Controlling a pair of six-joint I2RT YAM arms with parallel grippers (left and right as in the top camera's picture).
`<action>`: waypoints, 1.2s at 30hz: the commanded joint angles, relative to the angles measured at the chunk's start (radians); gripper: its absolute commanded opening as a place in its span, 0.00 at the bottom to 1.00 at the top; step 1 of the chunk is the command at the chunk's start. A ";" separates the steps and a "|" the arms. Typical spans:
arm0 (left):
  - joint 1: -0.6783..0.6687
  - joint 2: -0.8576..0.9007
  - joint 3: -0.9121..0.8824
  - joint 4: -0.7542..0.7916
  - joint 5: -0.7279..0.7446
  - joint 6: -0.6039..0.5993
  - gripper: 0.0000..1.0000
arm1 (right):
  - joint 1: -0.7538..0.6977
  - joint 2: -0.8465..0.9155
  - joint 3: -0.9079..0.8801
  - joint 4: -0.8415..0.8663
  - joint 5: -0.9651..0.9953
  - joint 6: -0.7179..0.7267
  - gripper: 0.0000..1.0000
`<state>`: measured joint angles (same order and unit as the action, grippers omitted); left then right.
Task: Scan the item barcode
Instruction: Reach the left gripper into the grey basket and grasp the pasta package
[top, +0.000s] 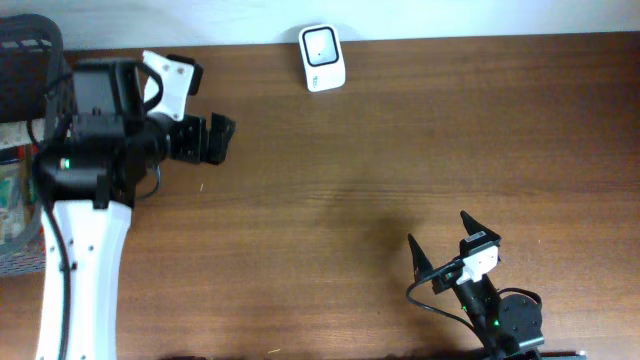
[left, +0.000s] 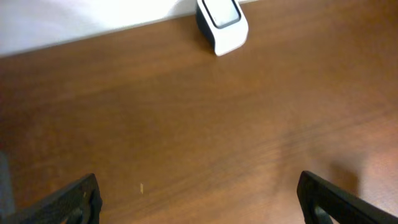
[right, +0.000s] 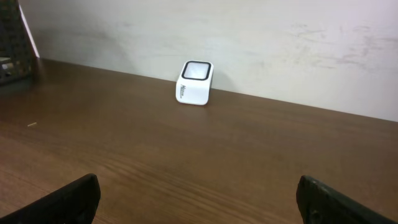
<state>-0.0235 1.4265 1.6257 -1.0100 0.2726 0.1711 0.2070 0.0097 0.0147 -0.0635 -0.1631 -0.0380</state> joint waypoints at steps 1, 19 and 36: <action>0.000 0.086 0.052 -0.016 0.047 -0.006 0.99 | 0.009 -0.006 -0.009 0.000 -0.002 -0.007 0.99; 0.715 0.232 0.352 -0.023 -0.322 -0.333 0.98 | 0.009 -0.006 -0.009 0.000 -0.002 -0.007 0.99; 0.755 0.541 0.114 0.029 -0.314 -0.043 0.98 | 0.009 -0.006 -0.009 0.000 -0.002 -0.007 0.99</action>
<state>0.7250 1.9564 1.7988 -1.0138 -0.0414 0.0635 0.2070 0.0101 0.0147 -0.0635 -0.1631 -0.0380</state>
